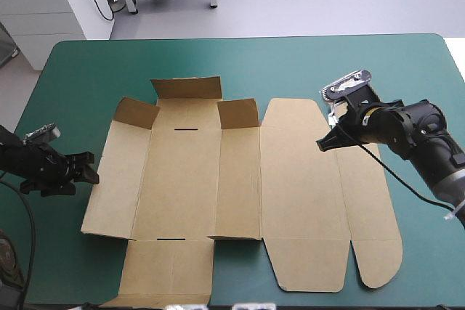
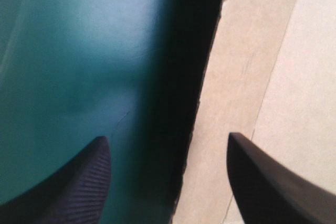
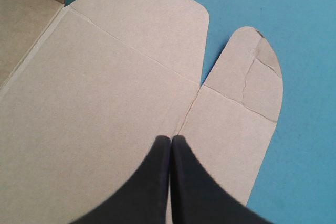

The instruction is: Fold the box

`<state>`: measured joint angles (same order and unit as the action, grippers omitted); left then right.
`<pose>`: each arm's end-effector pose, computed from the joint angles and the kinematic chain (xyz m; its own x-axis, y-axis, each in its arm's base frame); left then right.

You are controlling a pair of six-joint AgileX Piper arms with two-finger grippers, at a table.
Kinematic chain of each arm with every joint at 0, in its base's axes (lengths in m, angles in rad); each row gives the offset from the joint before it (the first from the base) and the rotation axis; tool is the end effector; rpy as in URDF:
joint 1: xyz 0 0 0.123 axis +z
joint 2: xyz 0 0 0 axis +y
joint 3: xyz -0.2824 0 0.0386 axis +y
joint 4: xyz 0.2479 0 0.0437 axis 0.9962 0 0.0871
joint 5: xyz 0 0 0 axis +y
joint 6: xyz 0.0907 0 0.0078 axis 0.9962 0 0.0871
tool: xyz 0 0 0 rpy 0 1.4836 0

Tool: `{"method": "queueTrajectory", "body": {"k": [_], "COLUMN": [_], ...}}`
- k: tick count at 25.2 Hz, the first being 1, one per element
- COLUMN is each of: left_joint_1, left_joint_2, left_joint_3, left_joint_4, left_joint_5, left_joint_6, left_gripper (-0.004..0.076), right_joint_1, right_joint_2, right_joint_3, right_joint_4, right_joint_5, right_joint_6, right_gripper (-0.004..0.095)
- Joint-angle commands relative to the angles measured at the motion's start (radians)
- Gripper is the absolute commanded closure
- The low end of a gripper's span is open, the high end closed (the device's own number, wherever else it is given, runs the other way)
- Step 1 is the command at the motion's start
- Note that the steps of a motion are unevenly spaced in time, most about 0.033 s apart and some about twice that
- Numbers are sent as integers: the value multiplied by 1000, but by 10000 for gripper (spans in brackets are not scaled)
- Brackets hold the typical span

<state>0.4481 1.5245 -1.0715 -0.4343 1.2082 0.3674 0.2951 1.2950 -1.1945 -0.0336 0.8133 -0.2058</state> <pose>0.2588 0.0846 0.2540 -0.9608 -0.2549 -0.1094 -0.1967 0.9043 -0.3789 0.2617 0.0772 0.3568 -0.6229 -0.4264 -0.6558 -0.4274 0.8877 -0.1712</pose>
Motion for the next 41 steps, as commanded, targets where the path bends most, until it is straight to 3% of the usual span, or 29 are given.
{"method": "queueTrajectory", "body": {"k": [1, 12, 23, 28, 35, 41], "left_joint_1": [3, -138, -147, -147, -149, -181], "left_joint_2": [-46, -18, 1, 22, 23, 27], "left_joint_3": [-21, -21, -21, 59, 70, 99], "left_joint_4": [-28, -23, -142, -183, -209, -203], "left_joint_5": [88, 88, 88, 88, 88, 88], "left_joint_6": [-46, -62, -59, -49, -49, -25], "left_gripper": [206, 213, 213, 216, 395, 444], "right_joint_1": [-7, -7, -7, -7, -7, -7], "right_joint_2": [-30, -30, -30, -30, -30, -30], "right_joint_3": [-27, -27, -27, -27, -27, -27], "right_joint_4": [-10, -10, -10, -10, -10, -14], "right_joint_5": [-50, -56, -65, -73, -76, -78], "right_joint_6": [-8, -8, -8, -8, -8, -8], "right_gripper": [929, 929, 929, 929, 929, 929]}}
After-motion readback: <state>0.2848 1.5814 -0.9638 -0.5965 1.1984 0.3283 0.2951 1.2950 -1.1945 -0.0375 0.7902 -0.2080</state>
